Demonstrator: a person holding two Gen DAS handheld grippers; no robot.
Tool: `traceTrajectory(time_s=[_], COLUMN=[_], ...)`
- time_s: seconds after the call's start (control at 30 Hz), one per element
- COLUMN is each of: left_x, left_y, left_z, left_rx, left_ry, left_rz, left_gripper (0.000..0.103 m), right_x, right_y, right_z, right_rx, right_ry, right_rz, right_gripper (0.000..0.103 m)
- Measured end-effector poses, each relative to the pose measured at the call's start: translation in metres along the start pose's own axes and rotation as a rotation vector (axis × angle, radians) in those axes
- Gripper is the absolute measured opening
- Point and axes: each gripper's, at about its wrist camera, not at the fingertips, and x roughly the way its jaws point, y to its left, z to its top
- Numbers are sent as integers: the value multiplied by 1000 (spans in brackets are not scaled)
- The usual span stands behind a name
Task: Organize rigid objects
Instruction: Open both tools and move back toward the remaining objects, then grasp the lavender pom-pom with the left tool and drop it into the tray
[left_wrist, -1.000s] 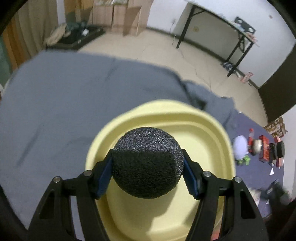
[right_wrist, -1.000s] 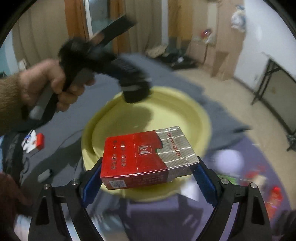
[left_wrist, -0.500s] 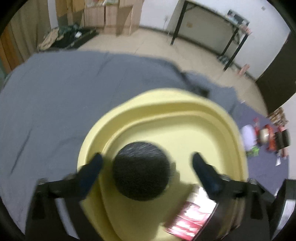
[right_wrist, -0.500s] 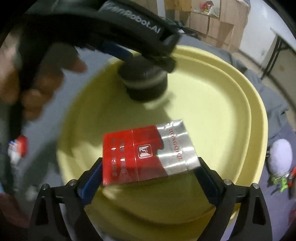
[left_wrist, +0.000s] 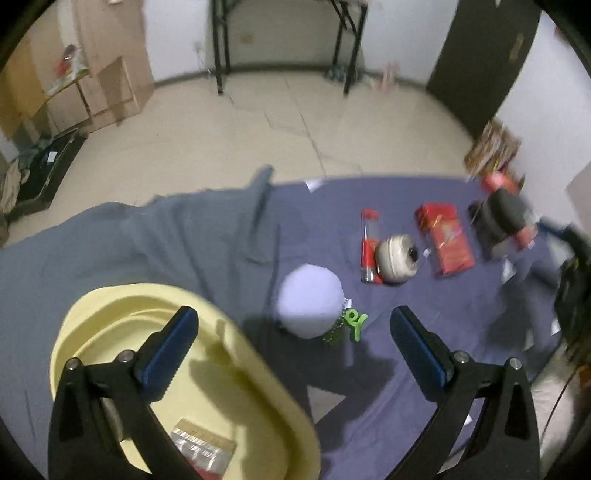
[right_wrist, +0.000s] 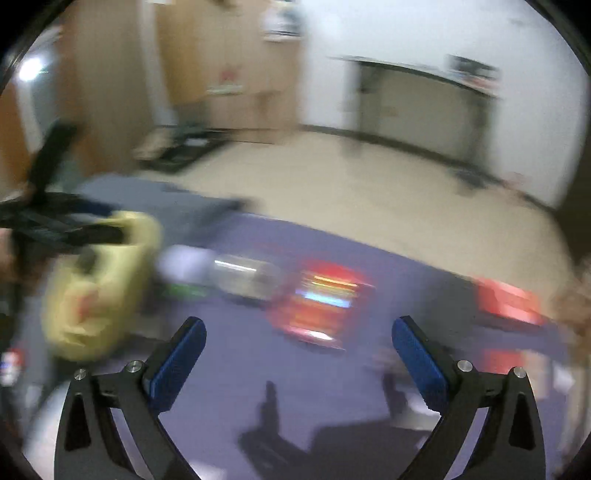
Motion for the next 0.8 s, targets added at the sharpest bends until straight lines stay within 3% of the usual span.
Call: traceTrajectory(time_s=[0.1, 0.17, 0.27, 0.47, 0.73, 0.8], left_x=[28, 41, 58, 76, 97, 100], left_y=[-18, -27, -34, -37, -45, -44], left_z=[2, 1, 3, 3, 1, -2], left_rx=[47, 82, 102, 134, 152, 144], left_ry=[55, 70, 107, 154, 178, 177], left_rz=[-19, -8, 20, 59, 122, 121], left_gripper=[103, 103, 103, 103, 101, 91], right_x=[2, 0, -1, 2, 26, 38], right_y=[-87, -120, -148, -151, -161, -161], right_z=[-36, -50, -65, -69, -57, -52], right_rx=[127, 204, 298, 328, 306, 301], right_ry=[87, 110, 127, 153, 175, 173], right_rz=[-143, -195, -180, -111, -154, -172], right_gripper=[103, 103, 103, 103, 103, 103])
